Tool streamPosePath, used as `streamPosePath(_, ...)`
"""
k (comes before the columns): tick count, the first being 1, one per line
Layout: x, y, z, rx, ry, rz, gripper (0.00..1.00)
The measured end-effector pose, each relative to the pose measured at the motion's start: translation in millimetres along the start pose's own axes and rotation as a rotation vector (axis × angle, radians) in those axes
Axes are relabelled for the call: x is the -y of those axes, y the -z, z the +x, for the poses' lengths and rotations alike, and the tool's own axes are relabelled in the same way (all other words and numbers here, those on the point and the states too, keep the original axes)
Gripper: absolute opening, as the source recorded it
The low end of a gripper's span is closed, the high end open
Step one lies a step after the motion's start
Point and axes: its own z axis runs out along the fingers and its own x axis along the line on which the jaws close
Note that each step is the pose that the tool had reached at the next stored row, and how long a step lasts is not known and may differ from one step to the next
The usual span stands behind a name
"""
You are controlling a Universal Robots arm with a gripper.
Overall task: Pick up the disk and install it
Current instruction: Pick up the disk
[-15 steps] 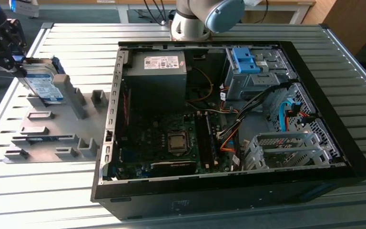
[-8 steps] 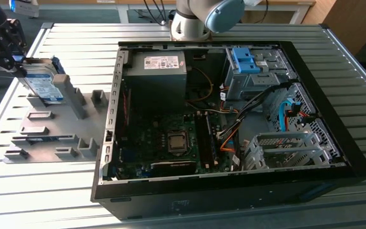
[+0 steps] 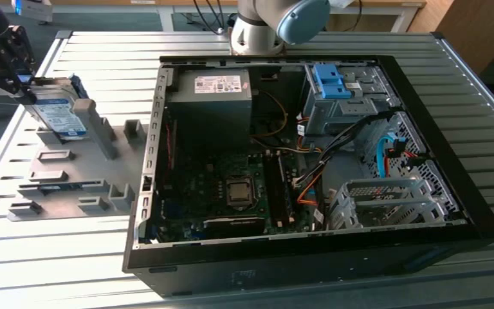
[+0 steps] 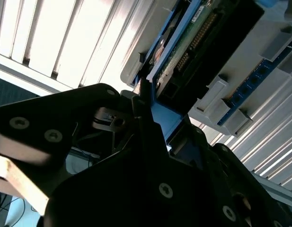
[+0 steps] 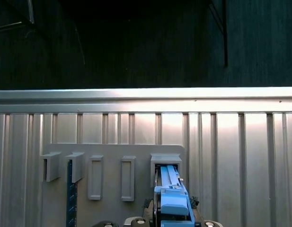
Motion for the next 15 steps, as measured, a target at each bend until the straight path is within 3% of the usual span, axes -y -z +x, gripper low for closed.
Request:
streamPosePath(13, 0.0, -0.2, 0.0, -0.0019, -0.027, 0.0000, 0.38)
streamPosePath(14, 0.0, -0.1, 0.0, -0.0023, -0.029, -0.0001, 0.45)
streamPosePath(15, 0.0, -0.2, 0.0, -0.0025, -0.030, 0.0000, 0.45)
